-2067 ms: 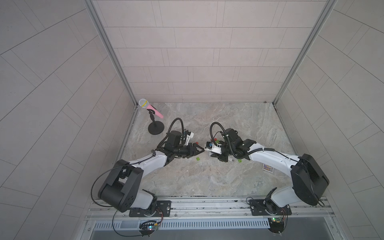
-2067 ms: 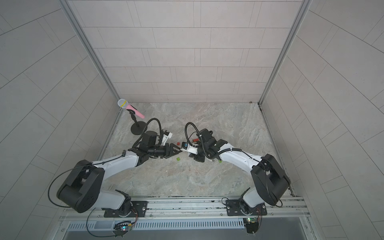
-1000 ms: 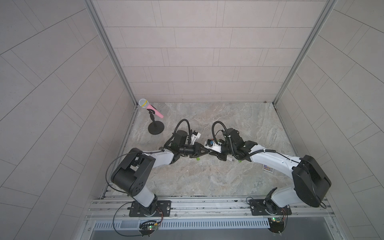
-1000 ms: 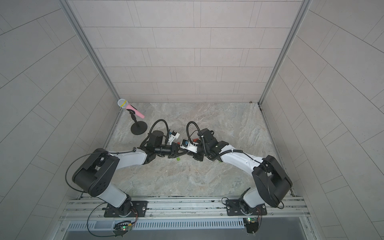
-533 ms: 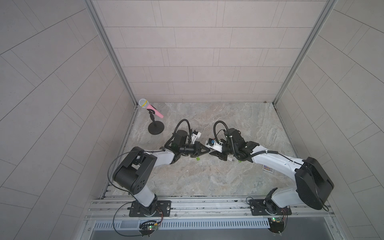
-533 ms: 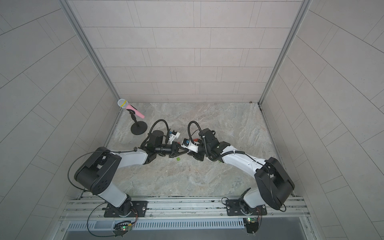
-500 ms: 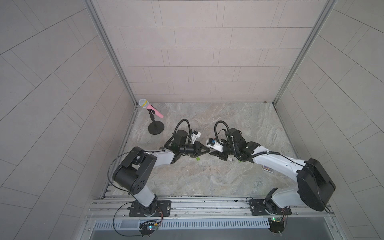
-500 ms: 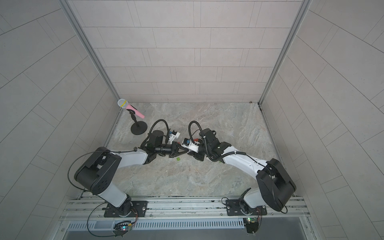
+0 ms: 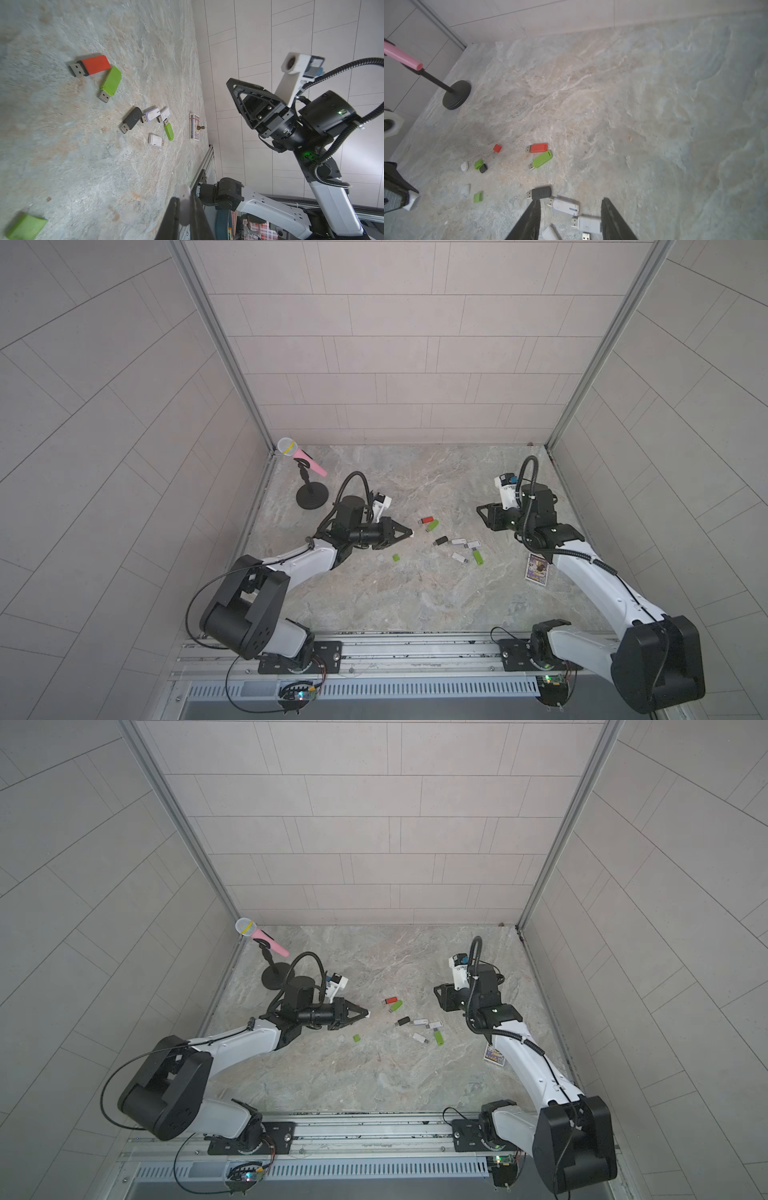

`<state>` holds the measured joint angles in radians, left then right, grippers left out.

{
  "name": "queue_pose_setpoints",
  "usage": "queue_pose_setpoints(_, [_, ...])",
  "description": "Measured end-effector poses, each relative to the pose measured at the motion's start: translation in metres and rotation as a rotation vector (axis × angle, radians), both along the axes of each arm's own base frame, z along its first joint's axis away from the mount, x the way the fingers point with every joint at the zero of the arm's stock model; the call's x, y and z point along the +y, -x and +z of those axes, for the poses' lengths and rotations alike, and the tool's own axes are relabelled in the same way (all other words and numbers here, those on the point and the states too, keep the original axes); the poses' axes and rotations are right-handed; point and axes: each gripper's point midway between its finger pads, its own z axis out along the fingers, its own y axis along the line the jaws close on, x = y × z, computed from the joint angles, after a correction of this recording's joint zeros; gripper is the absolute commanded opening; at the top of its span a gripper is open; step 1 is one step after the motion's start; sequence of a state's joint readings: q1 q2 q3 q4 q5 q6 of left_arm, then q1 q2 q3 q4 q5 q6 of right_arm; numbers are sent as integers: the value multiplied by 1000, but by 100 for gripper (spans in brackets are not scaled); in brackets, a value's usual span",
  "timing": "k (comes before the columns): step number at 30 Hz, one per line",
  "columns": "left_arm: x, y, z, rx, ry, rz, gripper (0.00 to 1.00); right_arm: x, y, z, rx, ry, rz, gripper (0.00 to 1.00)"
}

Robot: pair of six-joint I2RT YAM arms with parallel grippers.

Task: Close the usb drive cover
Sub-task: Pick up the USB drive from the center of the board.

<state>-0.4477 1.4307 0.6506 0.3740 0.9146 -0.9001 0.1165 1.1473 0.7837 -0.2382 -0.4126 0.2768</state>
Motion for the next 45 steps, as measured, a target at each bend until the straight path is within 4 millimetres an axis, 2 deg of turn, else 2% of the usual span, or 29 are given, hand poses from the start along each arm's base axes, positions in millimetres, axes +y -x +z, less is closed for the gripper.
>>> queue_pose_setpoints(10, [16,4,16,-36,-48,63,6,2,45,-73,456,7,5,48])
queue_pose_setpoints(15, [18,5,17,-35,-63,71,6,12,61,-94,574,56,54,48])
queue_pose_setpoints(20, [21,5,21,-46,-73,79,6,16,62,-101,608,93,70,47])
queue_pose_setpoints(29, [24,3,24,-57,-98,76,5,13,48,-114,645,133,52,49])
queue_pose_setpoints(33, [25,3,23,-57,-103,74,5,14,44,-121,647,216,74,50])
queue_pose_setpoints(38, [26,5,23,-49,-99,65,5,19,32,-114,527,425,189,53])
queue_pose_setpoints(42, [28,5,21,-51,-106,62,5,23,27,-102,387,543,369,53])
queue_pose_setpoints(45, [29,6,19,-50,-116,55,5,20,27,-100,324,618,486,52])
